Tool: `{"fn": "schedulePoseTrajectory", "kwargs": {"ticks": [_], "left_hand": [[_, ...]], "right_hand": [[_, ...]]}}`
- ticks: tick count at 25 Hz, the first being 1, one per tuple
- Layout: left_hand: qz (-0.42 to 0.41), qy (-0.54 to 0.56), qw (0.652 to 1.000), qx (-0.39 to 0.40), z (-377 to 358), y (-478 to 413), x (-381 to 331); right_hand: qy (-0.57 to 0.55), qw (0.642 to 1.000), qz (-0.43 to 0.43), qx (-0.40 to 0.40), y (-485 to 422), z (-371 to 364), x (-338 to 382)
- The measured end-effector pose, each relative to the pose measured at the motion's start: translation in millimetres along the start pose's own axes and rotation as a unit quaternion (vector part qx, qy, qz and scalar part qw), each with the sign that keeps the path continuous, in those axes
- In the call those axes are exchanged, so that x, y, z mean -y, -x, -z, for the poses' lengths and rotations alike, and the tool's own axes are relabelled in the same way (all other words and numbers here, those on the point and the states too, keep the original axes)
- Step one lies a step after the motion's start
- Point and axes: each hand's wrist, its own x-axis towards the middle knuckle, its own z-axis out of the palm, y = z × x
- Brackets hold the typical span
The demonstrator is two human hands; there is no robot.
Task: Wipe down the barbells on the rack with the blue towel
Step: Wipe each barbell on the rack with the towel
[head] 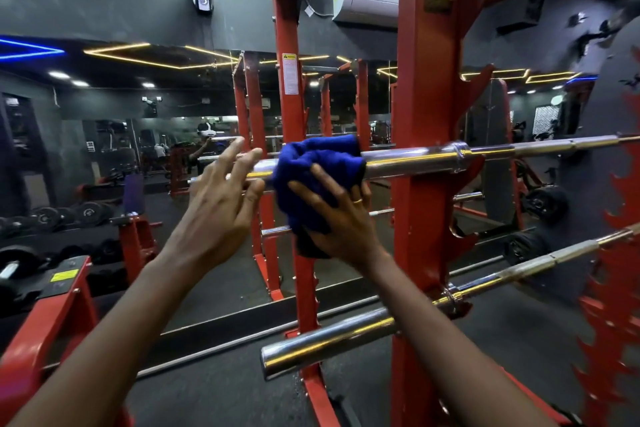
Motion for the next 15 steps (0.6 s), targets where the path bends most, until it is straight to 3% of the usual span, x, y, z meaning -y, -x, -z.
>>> {"fn": "schedulePoseTrajectory", "kwargs": {"ticks": [3, 7, 10, 12, 14, 15], "left_hand": [[-0.040, -0.100, 0.993, -0.051, -12, -4, -1], [-0.041, -0.089, 0.991, -0.093, -11, -22, -5], [0.162, 0.019, 0.987, -0.003, 6, -47, -20], [0.310, 0.095, 0.940, 0.109, 14, -62, -21], [0.327, 0.177, 0.918, 0.136, 13, -65, -11], [0.288, 0.188, 0.932, 0.118, 11, -61, -6]], "right_hand": [[-0.008, 0.993, -0.119, -0.006, 18, 18, -69], [-0.019, 0.967, -0.249, -0.045, 22, 40, -132], [-0.028, 0.944, -0.318, -0.084, 7, 38, -140], [-0.041, 0.918, -0.377, -0.116, -11, 31, -124], [-0.042, 0.909, -0.396, -0.121, -23, 24, -93], [-0.039, 0.915, -0.387, -0.109, -25, 22, -71]]}}
